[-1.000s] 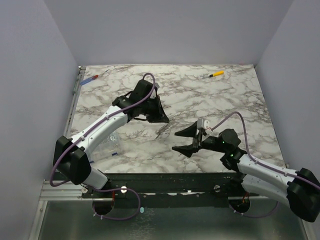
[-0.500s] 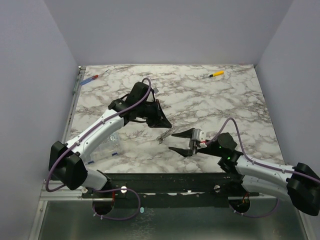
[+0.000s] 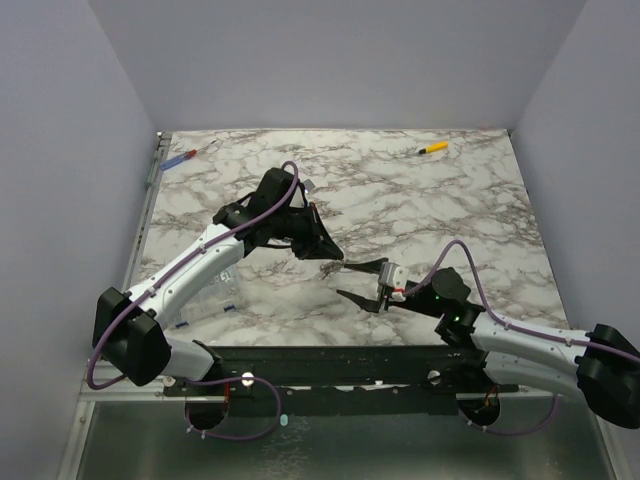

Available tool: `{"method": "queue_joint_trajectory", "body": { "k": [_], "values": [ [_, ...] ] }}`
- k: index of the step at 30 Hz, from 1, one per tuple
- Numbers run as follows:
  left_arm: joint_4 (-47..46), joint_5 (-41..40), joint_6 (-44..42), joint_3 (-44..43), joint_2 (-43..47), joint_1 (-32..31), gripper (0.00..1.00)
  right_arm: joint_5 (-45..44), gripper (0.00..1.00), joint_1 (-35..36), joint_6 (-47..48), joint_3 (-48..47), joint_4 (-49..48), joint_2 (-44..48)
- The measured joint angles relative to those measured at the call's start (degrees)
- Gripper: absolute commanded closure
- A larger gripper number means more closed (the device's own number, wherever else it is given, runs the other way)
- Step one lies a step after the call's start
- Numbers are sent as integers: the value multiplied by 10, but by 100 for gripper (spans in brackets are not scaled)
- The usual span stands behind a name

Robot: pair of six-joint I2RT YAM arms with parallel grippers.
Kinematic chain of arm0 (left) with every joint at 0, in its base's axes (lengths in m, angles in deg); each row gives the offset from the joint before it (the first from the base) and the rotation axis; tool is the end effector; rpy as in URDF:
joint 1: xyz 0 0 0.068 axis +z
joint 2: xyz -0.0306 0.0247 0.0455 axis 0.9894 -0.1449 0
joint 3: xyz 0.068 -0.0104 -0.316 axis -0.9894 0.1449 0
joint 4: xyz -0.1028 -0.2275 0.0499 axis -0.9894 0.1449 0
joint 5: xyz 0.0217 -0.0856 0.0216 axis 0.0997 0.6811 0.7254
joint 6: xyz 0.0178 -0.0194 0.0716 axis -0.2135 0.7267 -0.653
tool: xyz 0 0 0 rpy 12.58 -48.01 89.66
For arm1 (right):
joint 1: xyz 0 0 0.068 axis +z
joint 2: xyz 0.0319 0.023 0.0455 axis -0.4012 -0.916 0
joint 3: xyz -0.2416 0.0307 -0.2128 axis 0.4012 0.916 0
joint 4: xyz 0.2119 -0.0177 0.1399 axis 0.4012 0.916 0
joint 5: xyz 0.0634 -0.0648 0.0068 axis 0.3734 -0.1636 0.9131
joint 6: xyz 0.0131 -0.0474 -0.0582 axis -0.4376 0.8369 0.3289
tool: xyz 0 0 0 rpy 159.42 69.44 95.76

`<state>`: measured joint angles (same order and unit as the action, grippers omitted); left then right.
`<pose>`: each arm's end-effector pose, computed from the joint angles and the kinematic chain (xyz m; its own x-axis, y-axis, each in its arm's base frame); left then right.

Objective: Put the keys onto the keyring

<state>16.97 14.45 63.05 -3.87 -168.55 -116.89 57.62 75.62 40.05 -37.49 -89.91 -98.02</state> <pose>0.2190 -0.1976 0.3476 -0.9836 -0.1716 -0.0552 -0.0588 0.5949 -0.8016 0.1024 0.1690 0.2806 0.3464 -0.0181 -0.9379 -0.8941 0.2961 -0.3359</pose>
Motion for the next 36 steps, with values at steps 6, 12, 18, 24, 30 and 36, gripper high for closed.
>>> {"method": "queue_joint_trajectory", "body": {
  "k": [6,12,18,24,30,36],
  "values": [
    [-5,4,2,1,6,0,100,-20,45,13,3,0,4,18],
    [-10,6,3,1,7,0,100,-55,48,17,-7,7,16,95],
    [-23,6,7,1,7,3,100,-53,49,37,-33,13,22,113],
    [-31,6,12,1,7,5,100,-60,46,74,-36,15,28,60],
    [-35,6,16,2,9,6,100,-101,42,87,-26,15,3,-16],
    [-37,7,17,9,21,7,100,-159,41,89,3,15,-19,-35]
  ]
}}
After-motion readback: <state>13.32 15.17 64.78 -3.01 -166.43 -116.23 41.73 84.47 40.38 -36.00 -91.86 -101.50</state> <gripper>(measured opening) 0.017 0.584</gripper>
